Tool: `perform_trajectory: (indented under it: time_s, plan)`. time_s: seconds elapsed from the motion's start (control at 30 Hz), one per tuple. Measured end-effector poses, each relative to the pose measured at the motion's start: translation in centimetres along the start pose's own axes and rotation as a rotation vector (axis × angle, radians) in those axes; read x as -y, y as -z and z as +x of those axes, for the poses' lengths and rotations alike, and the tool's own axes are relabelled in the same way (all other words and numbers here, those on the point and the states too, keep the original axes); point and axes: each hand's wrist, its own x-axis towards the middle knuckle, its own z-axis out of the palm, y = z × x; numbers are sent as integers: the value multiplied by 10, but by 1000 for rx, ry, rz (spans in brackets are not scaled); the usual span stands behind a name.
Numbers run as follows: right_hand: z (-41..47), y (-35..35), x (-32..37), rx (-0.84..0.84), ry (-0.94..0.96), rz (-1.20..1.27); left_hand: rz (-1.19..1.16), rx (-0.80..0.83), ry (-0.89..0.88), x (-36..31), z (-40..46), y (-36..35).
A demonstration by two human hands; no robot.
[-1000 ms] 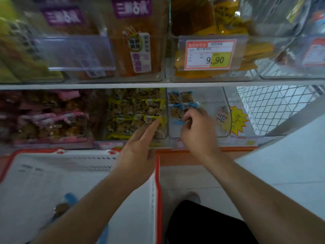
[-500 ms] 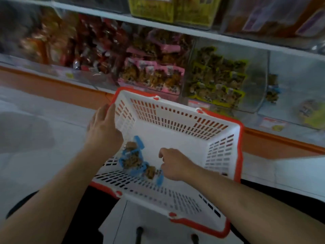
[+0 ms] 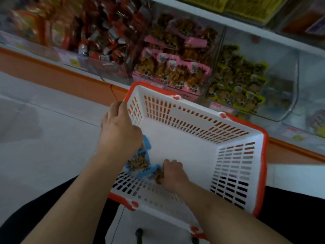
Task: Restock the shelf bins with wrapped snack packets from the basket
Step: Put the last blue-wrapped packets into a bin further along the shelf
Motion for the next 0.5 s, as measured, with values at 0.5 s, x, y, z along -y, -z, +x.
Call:
perform_trajectory:
  time_s: [0.5]
  plan:
    - [-87, 156, -11, -259, 38, 556, -226, 9, -128, -51, -1, -14]
